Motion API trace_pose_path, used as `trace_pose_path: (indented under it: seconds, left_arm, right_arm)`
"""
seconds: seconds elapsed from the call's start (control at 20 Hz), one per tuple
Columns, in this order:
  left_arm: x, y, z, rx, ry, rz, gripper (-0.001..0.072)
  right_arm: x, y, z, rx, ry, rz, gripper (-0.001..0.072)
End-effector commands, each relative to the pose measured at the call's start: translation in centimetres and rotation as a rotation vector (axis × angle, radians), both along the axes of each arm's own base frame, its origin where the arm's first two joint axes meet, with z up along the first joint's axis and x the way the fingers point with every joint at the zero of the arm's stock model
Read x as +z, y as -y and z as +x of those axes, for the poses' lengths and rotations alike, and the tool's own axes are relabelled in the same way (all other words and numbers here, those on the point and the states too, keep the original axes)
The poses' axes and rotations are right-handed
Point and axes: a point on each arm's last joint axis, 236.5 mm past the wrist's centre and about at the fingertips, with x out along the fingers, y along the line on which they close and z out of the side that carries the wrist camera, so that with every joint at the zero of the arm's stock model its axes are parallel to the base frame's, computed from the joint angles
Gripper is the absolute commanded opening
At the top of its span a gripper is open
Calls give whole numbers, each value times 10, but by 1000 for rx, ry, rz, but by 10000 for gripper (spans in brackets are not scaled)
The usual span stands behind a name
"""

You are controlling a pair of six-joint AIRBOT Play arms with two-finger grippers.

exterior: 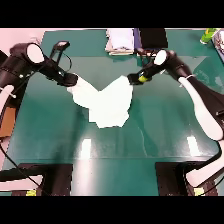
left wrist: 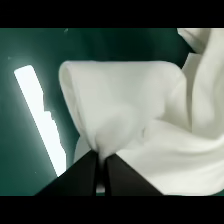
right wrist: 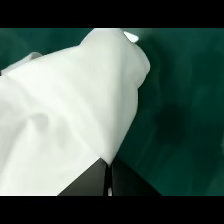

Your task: Fold the shirts.

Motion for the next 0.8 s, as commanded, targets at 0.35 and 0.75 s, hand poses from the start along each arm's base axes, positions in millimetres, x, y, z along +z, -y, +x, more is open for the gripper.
trace_pose_path:
  seconds: [0.35,0.75]
  left_arm:
    - [348,-37,-95,30,833,-164,27]
    - [328,-34,-89,27,774,-151,27]
  right_arm:
    - [348,85,-124,-28,654,-58,15]
    - [325,101,-178,-124,581,14,15]
